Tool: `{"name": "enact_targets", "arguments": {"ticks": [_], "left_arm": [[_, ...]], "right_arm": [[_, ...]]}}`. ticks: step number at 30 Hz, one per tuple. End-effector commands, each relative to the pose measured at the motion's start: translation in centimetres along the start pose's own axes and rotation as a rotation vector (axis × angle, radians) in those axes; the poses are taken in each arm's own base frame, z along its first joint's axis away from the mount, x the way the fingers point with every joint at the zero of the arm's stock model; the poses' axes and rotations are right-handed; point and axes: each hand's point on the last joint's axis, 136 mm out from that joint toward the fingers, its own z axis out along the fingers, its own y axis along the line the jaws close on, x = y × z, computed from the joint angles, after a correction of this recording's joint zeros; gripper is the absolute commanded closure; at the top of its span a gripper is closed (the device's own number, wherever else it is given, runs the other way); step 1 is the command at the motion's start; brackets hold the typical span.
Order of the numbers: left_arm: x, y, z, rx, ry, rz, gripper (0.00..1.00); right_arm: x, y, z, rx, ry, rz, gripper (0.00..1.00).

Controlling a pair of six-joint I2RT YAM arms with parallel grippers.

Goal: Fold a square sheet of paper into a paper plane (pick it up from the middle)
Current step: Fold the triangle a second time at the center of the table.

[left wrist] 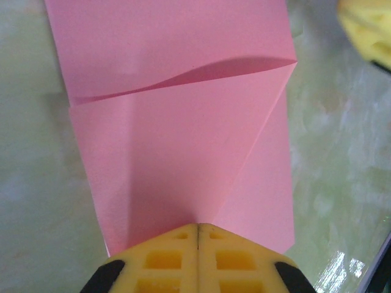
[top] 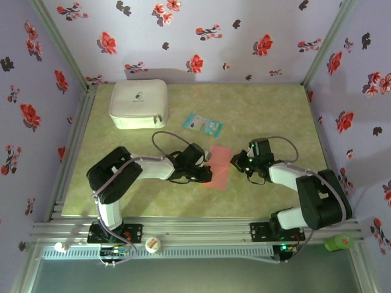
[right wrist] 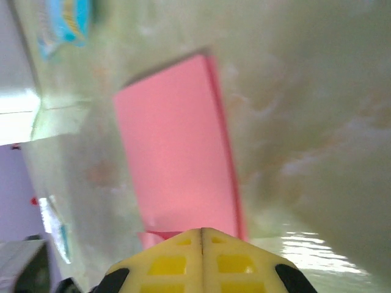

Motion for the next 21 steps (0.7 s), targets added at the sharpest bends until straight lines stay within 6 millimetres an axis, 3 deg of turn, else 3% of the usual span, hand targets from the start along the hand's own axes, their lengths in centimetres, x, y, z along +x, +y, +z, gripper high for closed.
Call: {"name": "enact_targets", "arguments": {"ticks": [1,7,11,15,21], "left_arm": [[2.8,2.1,0.6,-0.065,0.079,-0.047,1.0],[2.5,1.9,0.7,-0.059,0.071,-0.052,1.0],[2.5,1.9,0.7,-0.06,0.072,-0.053,1.0],[2.4,1.8,0.5,-0.062,0.068,-0.047,1.0],[1.5,0.5,-0.1,-0.033,0.048,-0.034,1.0]], "right_arm": [[0.4,1.9,-0.3,-0.061,0.009,-0.024,1.0],[3.6,2.9,1.9,-0.067,0.171,-0.051,1.0],[4.0,3.1,3.1,-0.08,0.206,-0.008,1.0],[4.9,1.4,4.0,-0.023,0.239,0.013,1.0],[5.4,-3.9,4.1,0.157,0.215,0.017,1.0]]}}
